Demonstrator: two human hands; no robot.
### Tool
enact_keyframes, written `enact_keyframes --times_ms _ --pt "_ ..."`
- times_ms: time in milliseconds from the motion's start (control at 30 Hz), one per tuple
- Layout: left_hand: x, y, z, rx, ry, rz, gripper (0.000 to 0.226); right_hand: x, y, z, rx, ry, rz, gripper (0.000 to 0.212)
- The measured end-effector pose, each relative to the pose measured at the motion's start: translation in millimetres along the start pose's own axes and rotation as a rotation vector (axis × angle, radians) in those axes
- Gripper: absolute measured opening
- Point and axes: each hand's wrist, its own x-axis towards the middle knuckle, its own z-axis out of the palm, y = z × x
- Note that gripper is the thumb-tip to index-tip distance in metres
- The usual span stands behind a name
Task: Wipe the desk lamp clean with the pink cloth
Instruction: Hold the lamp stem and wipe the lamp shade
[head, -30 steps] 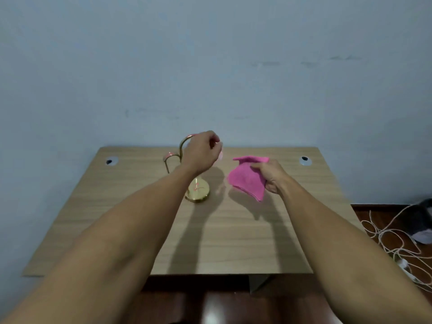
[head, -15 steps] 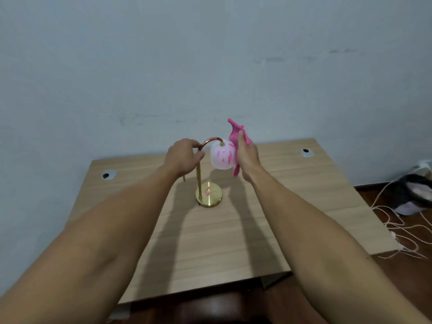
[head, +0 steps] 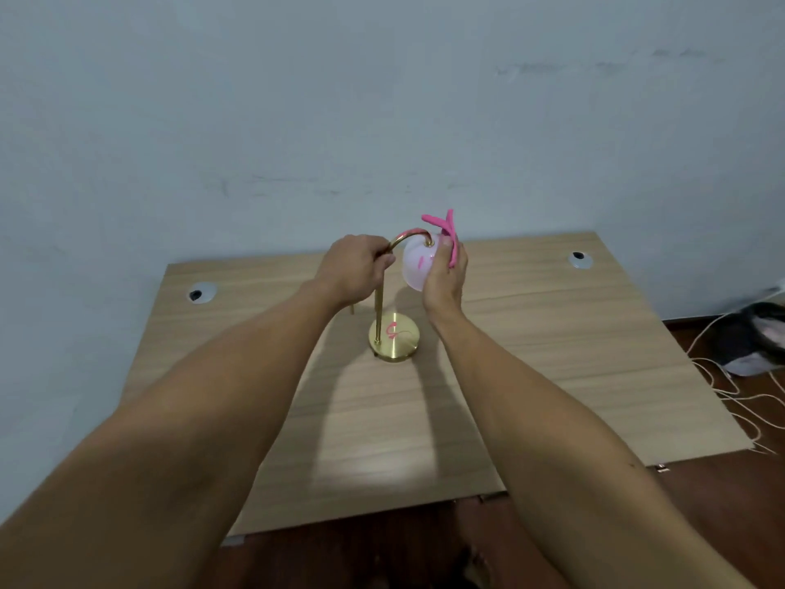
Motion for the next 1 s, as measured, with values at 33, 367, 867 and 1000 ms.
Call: enact_keyframes --times_ms 33,367,867,1000 --pt "-0.2 -0.3 -0.1 0.003 -0.002 -0.003 0.025 6.8 -2.0 -0.5 0.046 -0.021 -0.001 0.054" --pt "1.4 -0.3 -2.8 0.018 -0.02 -0.021 0.026 -12.5 3.0 -1.3 -0.184 -0.055 -0.078 0.079" --pt "1.1 -0.1 -1.9 -0.027 -0.03 -0.035 0.023 11.2 24.7 3.7 0.203 0.018 0.262 0.1" --pt "2.0 -2.2 -2.6 -0.037 -0.03 -0.039 0.024 -21.8 10.7 12.4 -0.215 0.046 -0.165 0.064"
